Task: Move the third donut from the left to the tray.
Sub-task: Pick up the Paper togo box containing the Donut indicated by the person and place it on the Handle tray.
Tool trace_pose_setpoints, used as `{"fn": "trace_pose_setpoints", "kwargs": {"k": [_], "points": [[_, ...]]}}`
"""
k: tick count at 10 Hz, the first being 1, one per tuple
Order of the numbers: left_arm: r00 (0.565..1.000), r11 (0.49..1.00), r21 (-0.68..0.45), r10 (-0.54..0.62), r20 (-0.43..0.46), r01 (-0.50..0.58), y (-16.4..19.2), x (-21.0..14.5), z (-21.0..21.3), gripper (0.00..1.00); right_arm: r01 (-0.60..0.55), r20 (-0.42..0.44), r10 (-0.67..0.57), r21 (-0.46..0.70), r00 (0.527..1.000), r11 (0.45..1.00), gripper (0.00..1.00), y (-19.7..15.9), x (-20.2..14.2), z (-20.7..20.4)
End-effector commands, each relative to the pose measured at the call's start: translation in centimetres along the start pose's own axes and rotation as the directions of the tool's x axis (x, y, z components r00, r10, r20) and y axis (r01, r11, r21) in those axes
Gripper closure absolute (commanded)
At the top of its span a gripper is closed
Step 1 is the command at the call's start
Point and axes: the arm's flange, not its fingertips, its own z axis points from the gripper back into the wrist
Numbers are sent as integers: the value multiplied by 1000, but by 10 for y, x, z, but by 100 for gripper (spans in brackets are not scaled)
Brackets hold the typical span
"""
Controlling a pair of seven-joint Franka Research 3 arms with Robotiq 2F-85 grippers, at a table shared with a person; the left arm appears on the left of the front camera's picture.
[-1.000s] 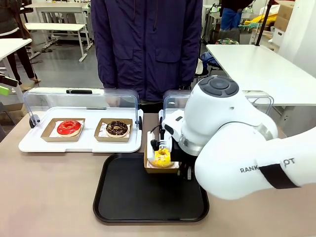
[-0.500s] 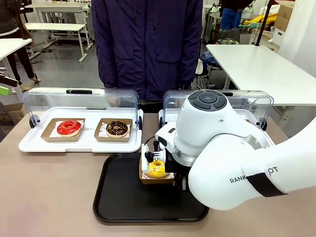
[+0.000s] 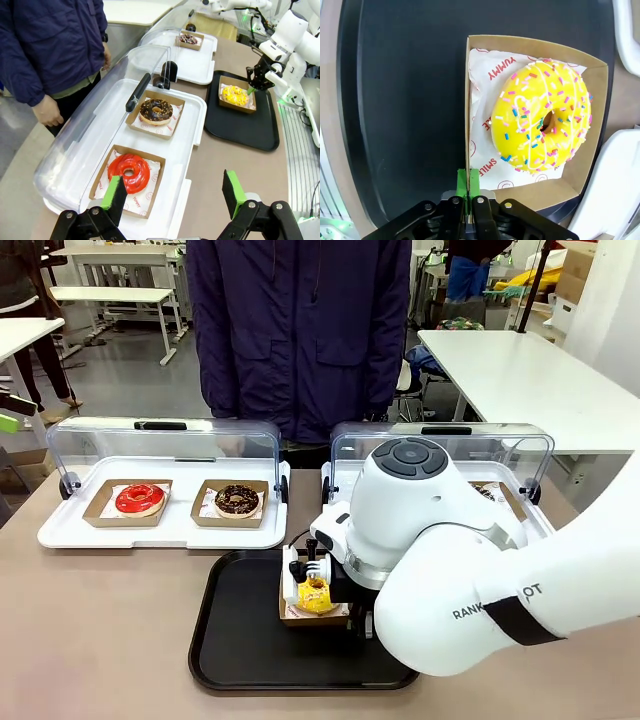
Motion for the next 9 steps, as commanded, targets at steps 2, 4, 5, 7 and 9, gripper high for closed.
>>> {"fn": "trace_pose_setpoints", "kwargs": {"k": [2,4,5,7,9], "points": [[1000,1000,-4,-1,-2,1,-2,2,-1,0,15,45,-16,23,999,1000,98,44,-41,-5],[1000,1000,-4,-1,-2,1,-2,2,-1,0,10,48,-12,37,999,999,98,43,-42,-7],[1000,1000,-4,-1,-2,1,-2,2,-1,0,14,64,-17,49,998,999,89,42,-43,-6],[1000,1000,-4,-1,-2,1,-2,2,-1,0,-15,59,13,38,998,999,32,42,-43,-5],[1000,1000,-4,-1,-2,1,-2,2,-1,0,-23,61,22,25,998,999,0,40,-45,4]]}}
